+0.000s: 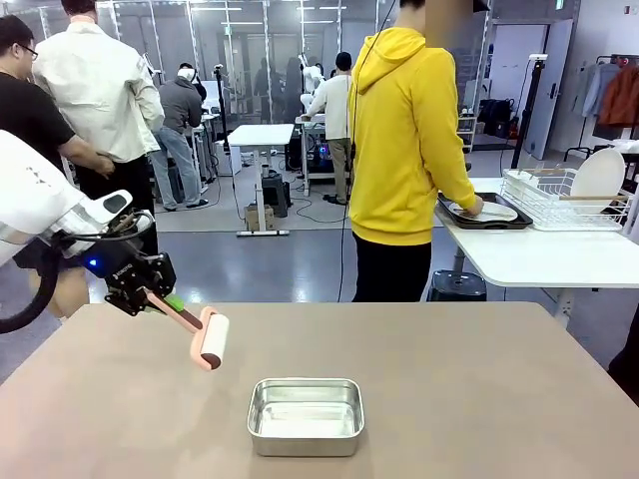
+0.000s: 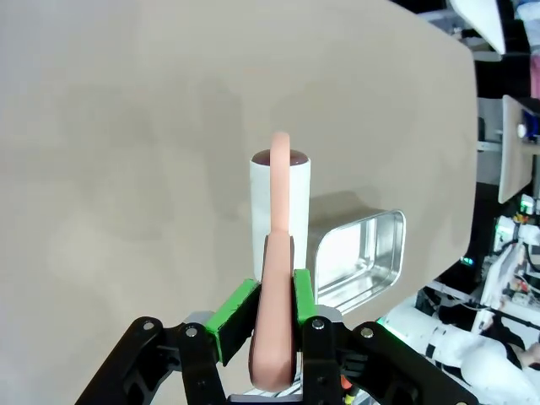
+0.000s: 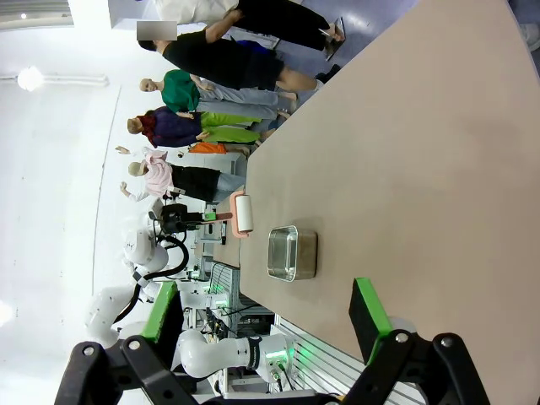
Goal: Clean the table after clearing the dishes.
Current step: When the right (or left) Handle tray is removed, use the right hand (or left hand) to clean the right (or left) side of the table with the Lint Roller.
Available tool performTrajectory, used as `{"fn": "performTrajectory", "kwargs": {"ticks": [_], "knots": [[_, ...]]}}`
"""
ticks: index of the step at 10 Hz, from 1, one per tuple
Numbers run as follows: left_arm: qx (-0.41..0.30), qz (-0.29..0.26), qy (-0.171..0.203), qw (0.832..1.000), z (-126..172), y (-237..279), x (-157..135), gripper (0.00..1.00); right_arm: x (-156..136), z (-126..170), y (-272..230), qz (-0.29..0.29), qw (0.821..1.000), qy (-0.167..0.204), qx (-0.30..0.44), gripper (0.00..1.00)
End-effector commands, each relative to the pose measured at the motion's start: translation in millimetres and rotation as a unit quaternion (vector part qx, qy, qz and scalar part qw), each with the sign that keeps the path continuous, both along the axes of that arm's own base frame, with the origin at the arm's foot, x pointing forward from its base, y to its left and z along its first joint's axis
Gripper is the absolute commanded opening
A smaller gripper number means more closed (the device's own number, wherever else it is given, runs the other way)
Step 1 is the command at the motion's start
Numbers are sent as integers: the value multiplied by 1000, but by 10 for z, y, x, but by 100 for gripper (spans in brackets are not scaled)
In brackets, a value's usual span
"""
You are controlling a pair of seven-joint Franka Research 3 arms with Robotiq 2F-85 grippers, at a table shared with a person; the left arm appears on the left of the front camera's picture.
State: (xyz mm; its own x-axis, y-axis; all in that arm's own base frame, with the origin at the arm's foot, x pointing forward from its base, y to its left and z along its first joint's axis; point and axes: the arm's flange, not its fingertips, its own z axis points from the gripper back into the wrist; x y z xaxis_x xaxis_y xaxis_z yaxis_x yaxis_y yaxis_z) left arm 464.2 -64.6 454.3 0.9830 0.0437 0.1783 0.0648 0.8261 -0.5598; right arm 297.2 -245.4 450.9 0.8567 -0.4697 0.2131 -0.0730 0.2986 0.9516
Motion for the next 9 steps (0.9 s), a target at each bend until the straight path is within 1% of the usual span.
{"fn": "performTrajectory", "kwargs": {"ticks": [1, 2, 3, 4, 6, 7, 8, 9], "knots": [[-41, -12, 11, 999, -166, 87, 293, 23, -6, 20, 24, -2, 1000, -7, 6, 100], [-58, -12, 12, 998, -259, 67, 339, 23, -6, 20, 24, -2, 1000, -7, 6, 100], [-52, 3, 13, 999, -404, 45, 391, 23, -6, 20, 24, -2, 1000, -7, 6, 100], [-69, 5, 18, 997, -492, 20, 419, 23, -6, 20, 24, -2, 1000, -7, 6, 100], [-54, -5, 16, 998, -689, 22, 478, 23, -6, 20, 24, -2, 1000, -7, 6, 100], [-62, -7, 17, 998, -747, 50, 501, 23, -6, 20, 24, -2, 1000, -7, 6, 100], [-52, -9, 11, 999, -817, 119, 533, 23, -6, 20, 24, -2, 1000, -7, 6, 100], [-55, -13, 17, 998, -904, 190, 577, 23, -6, 20, 24, -2, 1000, -7, 6, 100]]}}
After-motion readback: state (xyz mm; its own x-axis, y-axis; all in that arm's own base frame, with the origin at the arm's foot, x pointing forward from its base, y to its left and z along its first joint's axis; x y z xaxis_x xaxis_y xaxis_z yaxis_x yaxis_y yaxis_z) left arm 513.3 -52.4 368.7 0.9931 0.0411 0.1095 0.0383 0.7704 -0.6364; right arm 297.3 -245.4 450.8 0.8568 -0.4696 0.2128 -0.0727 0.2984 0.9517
